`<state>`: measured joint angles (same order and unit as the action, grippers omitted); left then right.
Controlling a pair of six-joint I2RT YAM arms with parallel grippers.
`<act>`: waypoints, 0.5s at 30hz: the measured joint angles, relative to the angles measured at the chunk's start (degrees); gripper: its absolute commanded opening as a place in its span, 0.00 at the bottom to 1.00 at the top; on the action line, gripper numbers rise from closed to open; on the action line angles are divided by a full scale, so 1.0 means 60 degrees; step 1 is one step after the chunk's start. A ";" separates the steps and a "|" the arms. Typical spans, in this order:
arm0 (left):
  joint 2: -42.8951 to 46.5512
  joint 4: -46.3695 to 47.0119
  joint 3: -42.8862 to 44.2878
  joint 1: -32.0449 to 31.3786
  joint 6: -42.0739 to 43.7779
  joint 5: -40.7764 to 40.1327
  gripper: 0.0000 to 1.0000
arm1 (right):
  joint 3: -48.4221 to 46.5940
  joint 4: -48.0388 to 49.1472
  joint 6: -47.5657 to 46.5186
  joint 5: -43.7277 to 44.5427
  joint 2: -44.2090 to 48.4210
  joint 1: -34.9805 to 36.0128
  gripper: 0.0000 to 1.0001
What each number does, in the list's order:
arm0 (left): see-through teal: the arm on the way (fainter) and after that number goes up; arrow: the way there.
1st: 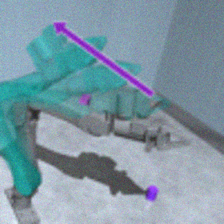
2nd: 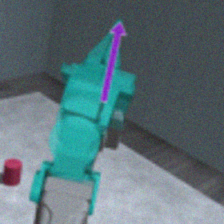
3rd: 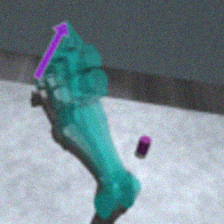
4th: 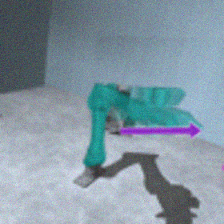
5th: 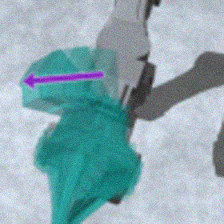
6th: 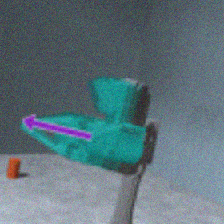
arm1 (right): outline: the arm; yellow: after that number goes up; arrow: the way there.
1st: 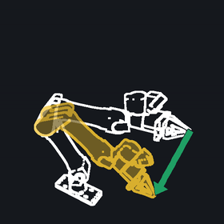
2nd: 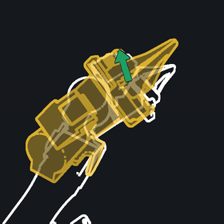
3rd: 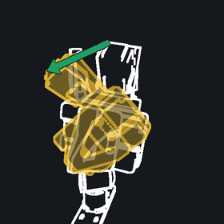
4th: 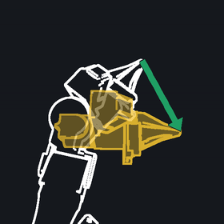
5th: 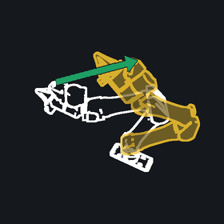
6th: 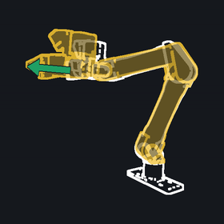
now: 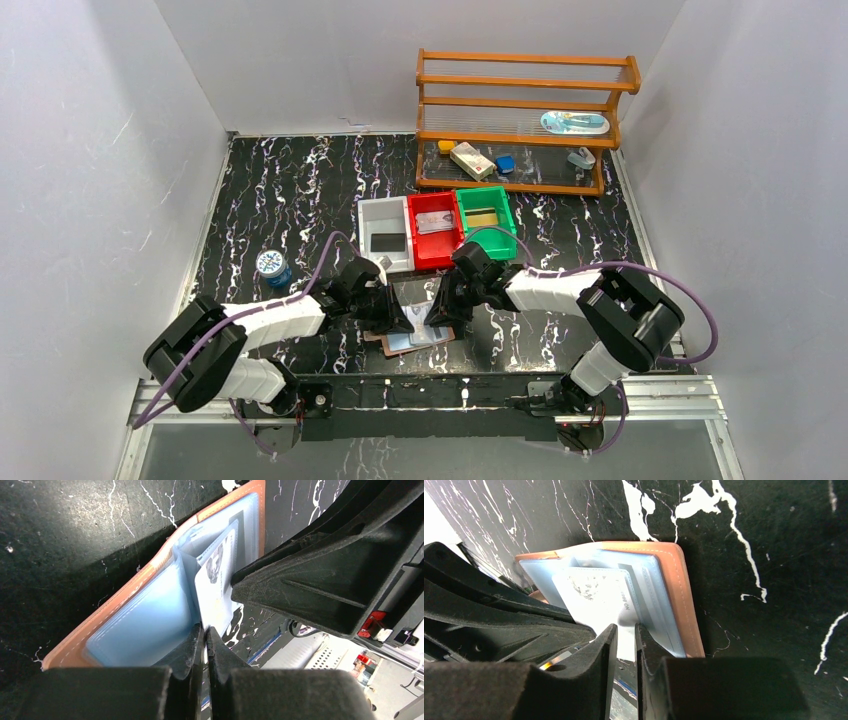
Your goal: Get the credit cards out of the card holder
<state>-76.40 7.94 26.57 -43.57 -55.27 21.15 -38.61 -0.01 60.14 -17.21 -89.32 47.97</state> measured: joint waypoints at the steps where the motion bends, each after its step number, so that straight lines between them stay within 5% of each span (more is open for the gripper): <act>1: 0.0055 -0.0066 0.0000 0.0000 0.0000 -0.0036 0.00 | -0.0004 0.0011 0.0022 -0.0011 -0.0015 0.0004 0.27; 10: 0.0503 -0.0528 -0.0015 0.0004 0.0066 -0.0412 0.12 | -0.0124 -0.0222 0.0047 0.0222 -0.0029 0.0044 0.23; 15: 0.0503 -0.0466 -0.0087 0.0018 0.0029 -0.0401 0.07 | -0.0124 -0.0244 0.0055 0.0244 -0.0029 0.0047 0.23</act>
<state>-73.38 5.15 26.04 -43.46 -55.09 18.74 -39.35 -1.48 60.47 -15.75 -89.49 48.25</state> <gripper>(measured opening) 0.115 0.231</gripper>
